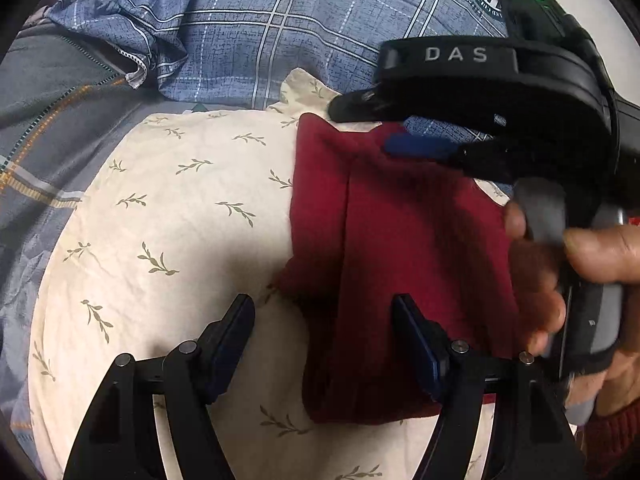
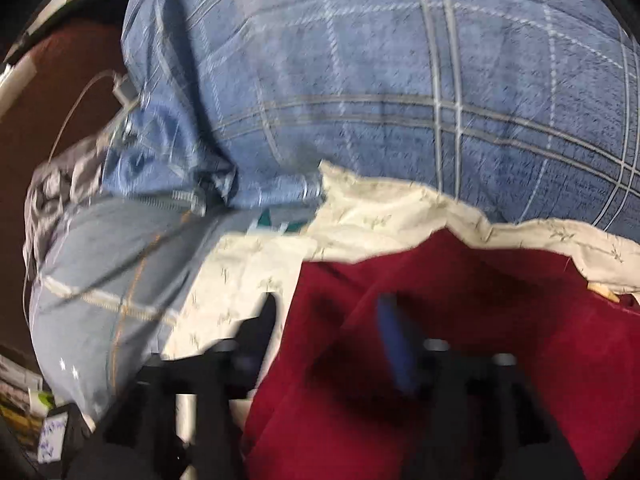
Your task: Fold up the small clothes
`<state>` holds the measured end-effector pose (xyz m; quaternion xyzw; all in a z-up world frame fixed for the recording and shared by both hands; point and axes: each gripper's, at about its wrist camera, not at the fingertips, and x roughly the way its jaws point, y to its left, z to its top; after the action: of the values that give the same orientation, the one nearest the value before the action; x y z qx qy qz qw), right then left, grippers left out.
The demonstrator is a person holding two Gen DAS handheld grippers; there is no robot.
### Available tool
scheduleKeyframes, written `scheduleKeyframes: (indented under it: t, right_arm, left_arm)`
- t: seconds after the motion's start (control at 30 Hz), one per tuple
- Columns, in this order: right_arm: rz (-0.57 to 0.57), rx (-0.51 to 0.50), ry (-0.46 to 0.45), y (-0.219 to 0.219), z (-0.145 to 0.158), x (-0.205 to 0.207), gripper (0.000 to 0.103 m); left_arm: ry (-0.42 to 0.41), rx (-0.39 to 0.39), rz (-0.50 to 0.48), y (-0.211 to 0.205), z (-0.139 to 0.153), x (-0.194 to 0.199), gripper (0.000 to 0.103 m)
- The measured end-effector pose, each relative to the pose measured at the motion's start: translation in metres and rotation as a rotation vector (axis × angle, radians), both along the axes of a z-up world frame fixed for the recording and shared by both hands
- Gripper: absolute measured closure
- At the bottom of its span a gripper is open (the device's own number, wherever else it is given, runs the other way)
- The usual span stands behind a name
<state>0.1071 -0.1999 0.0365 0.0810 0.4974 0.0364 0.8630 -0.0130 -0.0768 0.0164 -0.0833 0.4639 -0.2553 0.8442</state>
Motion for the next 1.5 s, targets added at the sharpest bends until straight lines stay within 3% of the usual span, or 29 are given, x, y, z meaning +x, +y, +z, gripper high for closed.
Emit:
scheduleKeyframes:
  t: [0.07,0.2,0.4,0.53,0.6,0.63,0.7,0.87,0.97,1.0,1.03,1.07,1.13,1.17,1.23,1.27,1.3,1.37,1.5]
  right_arm:
    - [0.002,-0.045,0.022,0.007,-0.005,0.004,0.036]
    - [0.008,-0.071,0.039,0.016,-0.012,0.014,0.024]
    - [0.076,-0.193,0.059,0.033,-0.024,0.020,0.019]
    - [0.097,-0.239,0.040,0.036,-0.028,0.019,0.021]
    - [0.069,-0.261,0.014,0.030,-0.025,0.016,0.053]
    - [0.067,-0.237,0.002,0.025,-0.022,0.014,0.057]
    - [0.056,-0.168,-0.019,0.011,-0.015,0.009,0.080]
    - [0.046,-0.041,-0.069,-0.013,-0.002,-0.013,0.093]
    - [0.040,-0.045,-0.083,-0.021,0.002,-0.021,0.096]
    - [0.033,-0.057,-0.076,-0.025,0.001,-0.024,0.101]
    - [0.027,-0.062,-0.071,-0.026,0.000,-0.026,0.102]
    - [0.022,-0.052,-0.070,-0.029,0.000,-0.028,0.102]
    - [0.005,0.007,-0.073,-0.038,0.004,-0.037,0.097]
    - [-0.002,0.037,-0.077,-0.040,0.005,-0.039,0.092]
    - [-0.001,0.087,-0.097,-0.040,0.013,-0.044,0.071]
    - [0.001,0.100,-0.106,-0.039,0.016,-0.045,0.050]
    - [0.004,0.112,-0.120,-0.036,0.022,-0.046,0.038]
    - [0.010,0.117,-0.120,-0.031,0.027,-0.043,0.035]
    - [-0.007,0.180,-0.071,-0.026,0.024,-0.027,0.034]
  left_arm:
    - [0.000,-0.002,0.000,0.000,0.000,-0.001,0.032]
    - [-0.005,-0.002,0.001,0.001,0.000,-0.001,0.031]
    - [-0.005,-0.010,0.005,0.001,0.000,0.000,0.027]
    - [-0.007,-0.012,0.000,0.001,-0.001,0.002,0.025]
    - [0.000,-0.027,0.002,0.003,-0.001,0.004,0.024]
    - [0.006,-0.042,0.007,0.005,-0.001,0.005,0.024]
    - [0.021,-0.080,0.021,0.009,-0.001,0.009,0.022]
    - [0.017,-0.152,0.053,0.011,-0.006,0.019,0.016]
    - [-0.017,-0.148,0.039,0.005,-0.008,0.018,0.018]
    - [-0.028,-0.160,0.030,0.004,-0.009,0.018,0.021]
    - [-0.034,-0.189,0.014,0.003,-0.008,0.017,0.034]
    - [-0.030,-0.200,0.008,0.003,-0.009,0.018,0.038]
    - [-0.025,-0.216,0.002,0.006,-0.011,0.020,0.053]
    - [-0.021,-0.227,0.000,0.007,-0.011,0.020,0.054]
    - [-0.032,-0.250,0.003,0.011,-0.008,0.019,0.061]
    - [-0.047,-0.256,0.002,0.013,-0.005,0.019,0.063]
    - [-0.070,-0.259,0.001,0.014,-0.001,0.017,0.067]
    - [-0.122,-0.269,-0.018,0.015,0.009,0.013,0.070]
    - [-0.125,-0.283,-0.043,0.017,0.009,0.009,0.071]
